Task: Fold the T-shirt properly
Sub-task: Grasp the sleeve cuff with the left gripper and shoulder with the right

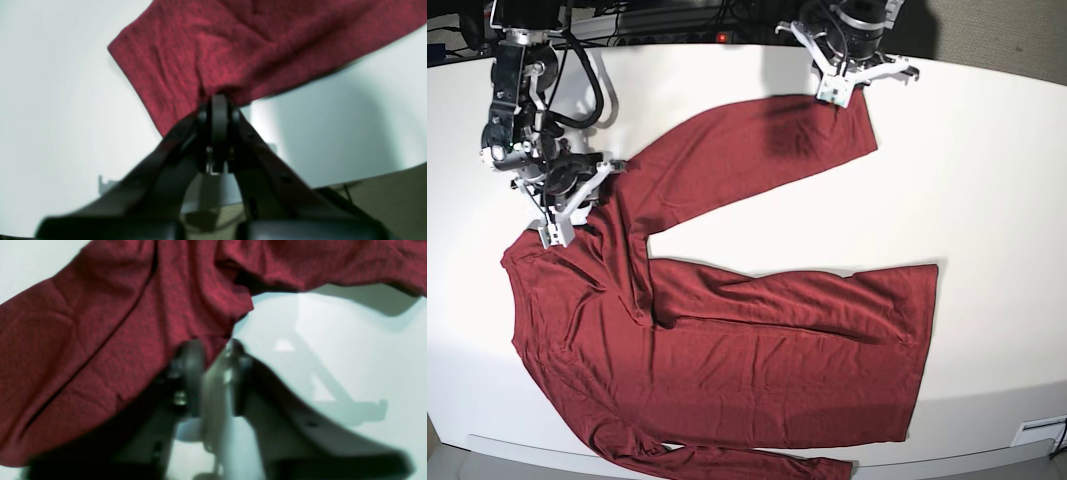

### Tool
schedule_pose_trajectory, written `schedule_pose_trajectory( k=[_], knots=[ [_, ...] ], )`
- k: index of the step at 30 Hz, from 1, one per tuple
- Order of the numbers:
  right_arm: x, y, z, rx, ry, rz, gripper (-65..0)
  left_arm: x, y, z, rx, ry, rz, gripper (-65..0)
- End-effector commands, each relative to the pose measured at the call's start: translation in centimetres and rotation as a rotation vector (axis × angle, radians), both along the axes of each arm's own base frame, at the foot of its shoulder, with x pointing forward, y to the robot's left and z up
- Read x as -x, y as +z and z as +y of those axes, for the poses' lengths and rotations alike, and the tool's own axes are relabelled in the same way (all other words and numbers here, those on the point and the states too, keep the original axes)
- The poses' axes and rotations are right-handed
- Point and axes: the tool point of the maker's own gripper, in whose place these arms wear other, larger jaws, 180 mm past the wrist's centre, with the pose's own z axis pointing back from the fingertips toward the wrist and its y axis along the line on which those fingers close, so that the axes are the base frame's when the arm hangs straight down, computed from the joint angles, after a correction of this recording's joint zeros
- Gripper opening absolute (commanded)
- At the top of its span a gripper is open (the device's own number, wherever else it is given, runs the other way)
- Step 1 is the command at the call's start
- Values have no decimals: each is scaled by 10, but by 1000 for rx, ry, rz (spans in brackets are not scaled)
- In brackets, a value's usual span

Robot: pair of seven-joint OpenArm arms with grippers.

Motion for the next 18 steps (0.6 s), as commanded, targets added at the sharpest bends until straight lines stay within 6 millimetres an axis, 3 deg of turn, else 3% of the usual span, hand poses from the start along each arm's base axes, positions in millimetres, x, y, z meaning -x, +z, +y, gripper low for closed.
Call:
schedule_pose_trajectory(
  k=[1,8,14,18],
  knots=[
    [-12,13,-2,5,3,-53,-645,7,-4,4,-20,4,29,-650],
    [-18,19,-2,-2,1,-95,-650,0,6,14,-126,-25,-13,-650],
    [-24,25,2,-35,-2,-119,-650,-20,39,11,-111,-18,-117,-650],
    [-28,33,6,-49,3,-144,-650,-28,50,9,-104,-19,-158,-650]
  ],
)
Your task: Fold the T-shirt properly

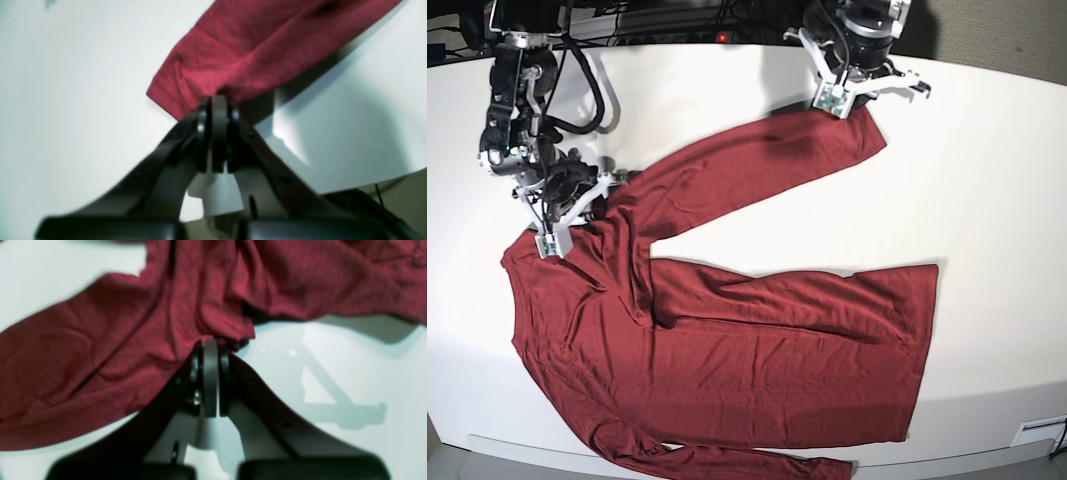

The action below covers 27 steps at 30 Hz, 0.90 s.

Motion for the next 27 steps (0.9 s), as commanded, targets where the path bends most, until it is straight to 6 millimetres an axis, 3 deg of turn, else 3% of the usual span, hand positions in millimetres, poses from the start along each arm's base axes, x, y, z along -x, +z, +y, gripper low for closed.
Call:
schedule_pose_trajectory(
  k=[1,7,11,16,27],
  knots=[
    [-13,19,-2,5,5,-69,-650,-9,11,1,-11,-5,-52,-650],
    [-21,42,2,22,24,-136,-650,-31,23,3,-35,-9,-120,-650],
    [-24,46,3,25,25,-150,-650,-48,32,3,-34,-7,-164,-650],
    [-40,61,1,30,22,-193,-650,-70,46,3,-35,-7,-227,-650],
    [-84,109,-1,52,19,-309,-650,-142,105,-1,8,1,-428,-650]
  ],
)
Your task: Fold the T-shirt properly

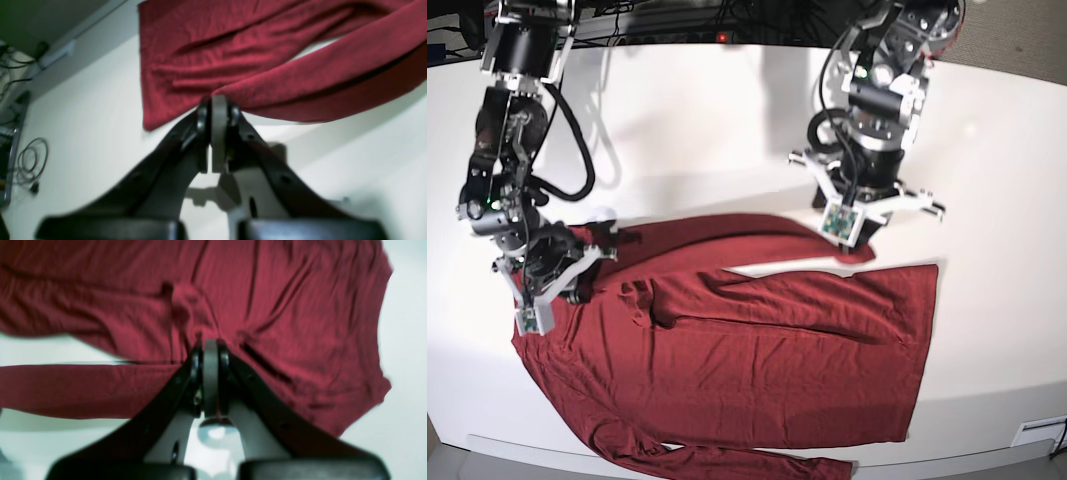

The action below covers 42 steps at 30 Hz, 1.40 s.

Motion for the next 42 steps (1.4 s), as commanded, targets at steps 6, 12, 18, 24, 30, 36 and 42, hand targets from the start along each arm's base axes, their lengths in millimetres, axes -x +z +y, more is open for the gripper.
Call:
schedule_pose_trajectory(
  k=[6,12,18,24,30,36,42],
  knots=[
    [-29,45,-12,60,-23,-115,-650,-31,42,-1,23,-4,-130,-650],
    [-43,66,-14,65,-28,-154,-650,-49,62,-7,38,-30,-168,-650],
    [-48,75,-25,90,-36,-166,-650,-64,68,-5,20,-26,-192,-650],
    [-48,80,-42,118,-44,-170,-650,-86,48,0,-9,-16,-148,-650],
    [-58,74,-43,83,-40,-151,-650,-103,43,4,-27,-14,-154,-650],
    [-84,52,-27,70,7,-64,-650,-115,34,11,-60,2,-131,-650],
    [-87,39,-27,115,16,4,-650,-116,26,13,-71,7,-112,-650]
  ],
)
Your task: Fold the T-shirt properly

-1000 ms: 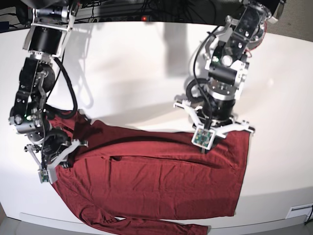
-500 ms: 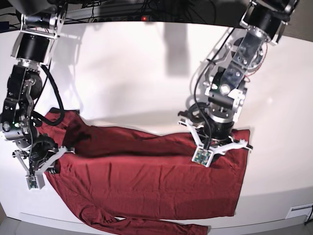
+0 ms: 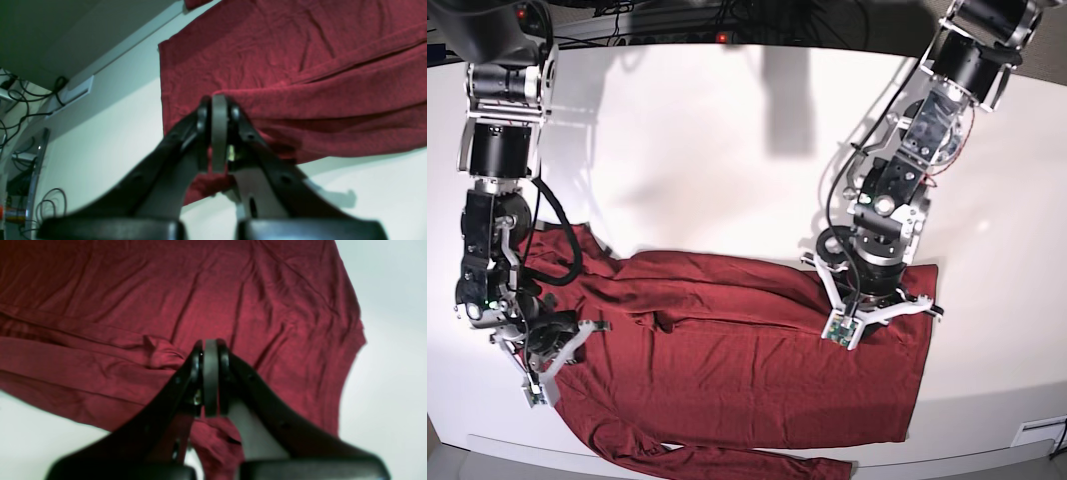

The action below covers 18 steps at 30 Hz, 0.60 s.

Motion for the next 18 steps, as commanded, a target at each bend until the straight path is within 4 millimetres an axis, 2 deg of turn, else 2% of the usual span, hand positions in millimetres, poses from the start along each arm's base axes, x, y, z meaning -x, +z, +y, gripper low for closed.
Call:
schedule_pose_trajectory(
  k=[1,2,5,6,8,13,18],
  knots=[
    [-9,21,-13,42,-20,-39,-650,-10,23,-1,3,-5,-73,-650],
    [-4,15,-20,77,-31,-3,-650,-10,23,-1,3,-5,-73,-650],
    [9,1,-30,88,-39,54,-428,-10,23,-1,4,-6,-74,-650],
    [15,-6,-33,94,-41,74,-385,-10,23,-1,3,-5,-73,-650],
    [30,-24,-38,112,-44,116,-369,-9,22,-1,3,-5,-72,-650],
    [58,-60,-36,97,-31,155,-370,-9,22,-1,4,-5,-72,-650],
    [60,-65,-41,147,-24,111,-370,-9,22,-1,4,-5,-72,-650]
  ],
)
